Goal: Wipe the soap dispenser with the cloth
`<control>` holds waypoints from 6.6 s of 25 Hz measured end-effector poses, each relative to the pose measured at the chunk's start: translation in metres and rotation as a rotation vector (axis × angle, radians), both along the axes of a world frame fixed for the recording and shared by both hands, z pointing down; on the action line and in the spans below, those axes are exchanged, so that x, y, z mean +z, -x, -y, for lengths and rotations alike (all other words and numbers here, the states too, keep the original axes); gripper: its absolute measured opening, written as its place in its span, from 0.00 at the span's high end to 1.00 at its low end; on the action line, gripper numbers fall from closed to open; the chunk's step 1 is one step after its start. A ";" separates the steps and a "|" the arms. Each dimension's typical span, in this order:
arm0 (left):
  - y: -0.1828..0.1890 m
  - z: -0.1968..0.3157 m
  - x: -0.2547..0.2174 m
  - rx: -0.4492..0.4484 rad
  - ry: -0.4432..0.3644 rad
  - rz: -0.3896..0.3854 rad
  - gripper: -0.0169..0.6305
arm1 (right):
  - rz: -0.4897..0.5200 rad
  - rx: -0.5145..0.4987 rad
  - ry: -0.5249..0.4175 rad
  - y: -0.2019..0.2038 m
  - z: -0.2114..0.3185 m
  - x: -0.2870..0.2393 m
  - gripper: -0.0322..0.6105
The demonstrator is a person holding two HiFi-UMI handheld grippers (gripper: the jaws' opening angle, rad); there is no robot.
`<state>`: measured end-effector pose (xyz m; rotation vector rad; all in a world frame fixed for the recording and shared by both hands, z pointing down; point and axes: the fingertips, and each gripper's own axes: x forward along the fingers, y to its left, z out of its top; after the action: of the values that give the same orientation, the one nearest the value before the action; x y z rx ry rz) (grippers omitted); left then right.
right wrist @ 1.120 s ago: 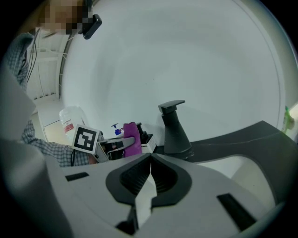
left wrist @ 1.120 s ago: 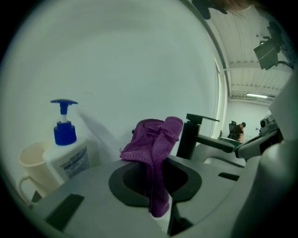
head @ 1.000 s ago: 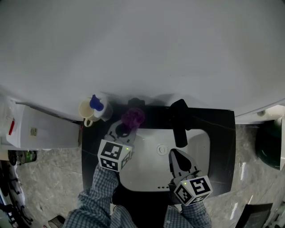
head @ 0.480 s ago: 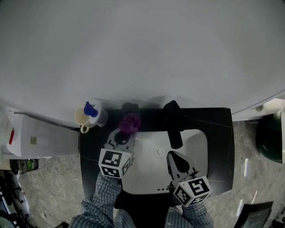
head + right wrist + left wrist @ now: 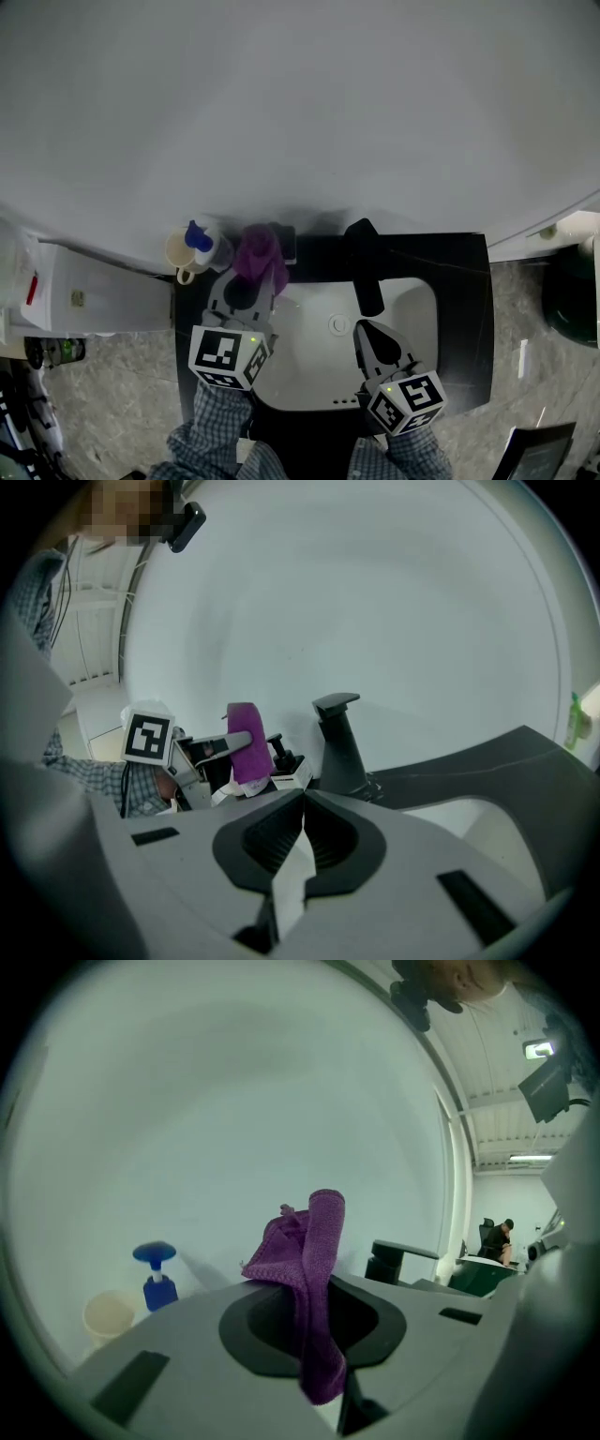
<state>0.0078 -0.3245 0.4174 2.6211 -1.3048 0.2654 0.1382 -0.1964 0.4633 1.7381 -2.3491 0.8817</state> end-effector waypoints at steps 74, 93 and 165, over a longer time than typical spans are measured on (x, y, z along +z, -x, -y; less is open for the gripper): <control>0.077 -0.096 0.019 -0.041 0.169 -0.036 0.89 | -0.048 0.018 -0.122 0.056 -0.010 -0.054 0.92; 0.085 -0.160 -0.011 0.001 0.121 -0.086 0.89 | -0.082 -0.002 -0.166 0.087 -0.054 -0.072 0.92; 0.073 -0.449 -0.064 0.093 0.002 -0.027 0.89 | -0.065 -0.095 -0.252 0.131 -0.324 -0.121 0.92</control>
<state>-0.0657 0.1245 0.3533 2.6782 -1.1751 0.2450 0.0068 0.1277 0.3427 1.6898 -2.5678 0.5261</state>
